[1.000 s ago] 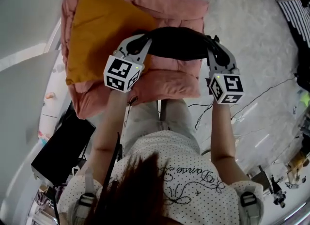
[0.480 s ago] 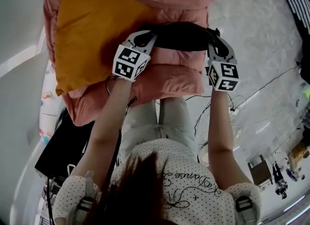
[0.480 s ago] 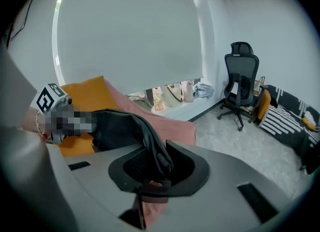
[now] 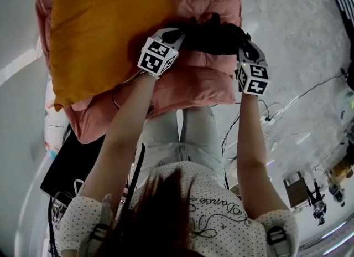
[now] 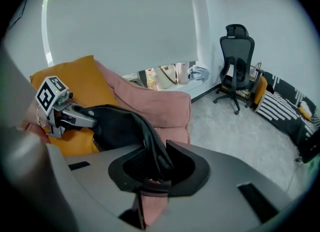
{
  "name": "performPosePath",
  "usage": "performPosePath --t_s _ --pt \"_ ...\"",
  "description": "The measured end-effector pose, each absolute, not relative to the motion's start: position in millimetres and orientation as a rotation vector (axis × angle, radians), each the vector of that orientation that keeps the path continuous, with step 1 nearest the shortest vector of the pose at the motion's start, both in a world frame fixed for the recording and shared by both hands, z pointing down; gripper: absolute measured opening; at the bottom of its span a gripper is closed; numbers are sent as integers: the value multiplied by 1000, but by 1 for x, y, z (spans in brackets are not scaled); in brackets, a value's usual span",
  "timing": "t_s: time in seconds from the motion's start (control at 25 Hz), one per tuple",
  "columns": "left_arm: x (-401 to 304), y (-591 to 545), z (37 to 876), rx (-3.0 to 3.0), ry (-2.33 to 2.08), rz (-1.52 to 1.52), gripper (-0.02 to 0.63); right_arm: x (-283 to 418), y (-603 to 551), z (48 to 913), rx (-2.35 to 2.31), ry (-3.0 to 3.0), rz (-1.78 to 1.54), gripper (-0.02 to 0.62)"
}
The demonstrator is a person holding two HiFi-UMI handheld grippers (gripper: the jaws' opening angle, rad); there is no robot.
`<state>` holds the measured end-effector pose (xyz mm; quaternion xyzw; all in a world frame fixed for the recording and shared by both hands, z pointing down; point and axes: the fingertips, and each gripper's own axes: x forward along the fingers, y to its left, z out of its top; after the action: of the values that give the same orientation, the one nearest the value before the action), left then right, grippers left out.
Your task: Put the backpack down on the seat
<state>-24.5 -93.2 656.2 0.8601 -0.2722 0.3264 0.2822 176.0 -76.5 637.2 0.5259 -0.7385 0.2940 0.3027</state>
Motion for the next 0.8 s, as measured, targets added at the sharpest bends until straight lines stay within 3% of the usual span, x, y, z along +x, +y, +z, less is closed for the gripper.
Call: performPosePath --t_s 0.28,0.8 --pt "-13 -81 688 2298 -672 927 23 188 -56 678 1399 -1979 948 92" --pt "-11 -73 717 2189 -657 948 33 188 -43 706 1308 -2008 975 101"
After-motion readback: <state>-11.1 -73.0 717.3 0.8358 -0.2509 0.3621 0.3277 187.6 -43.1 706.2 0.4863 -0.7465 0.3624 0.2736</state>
